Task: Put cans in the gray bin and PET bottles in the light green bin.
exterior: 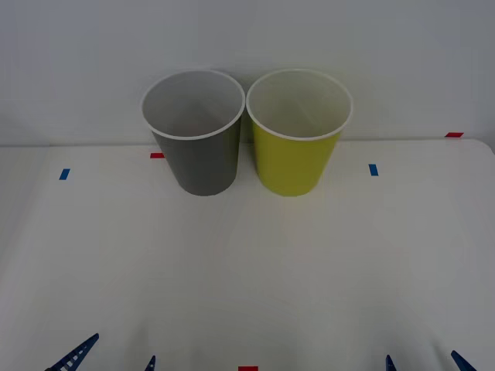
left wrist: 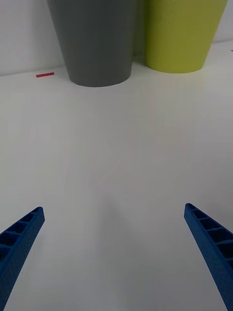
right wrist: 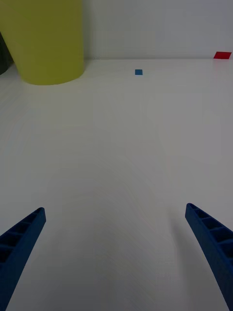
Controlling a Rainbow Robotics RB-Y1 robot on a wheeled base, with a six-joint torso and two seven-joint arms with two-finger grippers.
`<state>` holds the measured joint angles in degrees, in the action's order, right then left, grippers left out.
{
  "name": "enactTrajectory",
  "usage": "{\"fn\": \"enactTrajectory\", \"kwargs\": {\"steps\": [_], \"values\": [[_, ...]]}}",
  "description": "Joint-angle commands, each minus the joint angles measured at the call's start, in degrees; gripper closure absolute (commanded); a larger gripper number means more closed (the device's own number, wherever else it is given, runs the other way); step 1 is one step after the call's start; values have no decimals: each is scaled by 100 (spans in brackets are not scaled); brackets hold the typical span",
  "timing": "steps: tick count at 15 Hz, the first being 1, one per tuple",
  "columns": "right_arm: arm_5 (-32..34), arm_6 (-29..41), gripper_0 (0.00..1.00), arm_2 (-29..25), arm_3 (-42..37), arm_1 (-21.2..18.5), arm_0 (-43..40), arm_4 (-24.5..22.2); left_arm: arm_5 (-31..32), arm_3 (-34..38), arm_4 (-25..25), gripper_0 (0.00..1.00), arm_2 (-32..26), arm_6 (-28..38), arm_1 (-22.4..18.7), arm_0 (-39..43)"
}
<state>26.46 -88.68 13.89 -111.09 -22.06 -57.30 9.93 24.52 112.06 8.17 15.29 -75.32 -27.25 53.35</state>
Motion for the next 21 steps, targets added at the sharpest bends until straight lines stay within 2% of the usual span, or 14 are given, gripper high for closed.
{"fn": "enactTrajectory", "kwargs": {"steps": [1, 21], "values": [[0, 0, 0, 0, 0, 0, 0, 0, 0, 0, 0, 0, 0, 0, 0, 0], [0, 0, 0, 0, 0, 0, 0, 0, 0, 0, 0, 0, 0, 0, 0, 0]]}}
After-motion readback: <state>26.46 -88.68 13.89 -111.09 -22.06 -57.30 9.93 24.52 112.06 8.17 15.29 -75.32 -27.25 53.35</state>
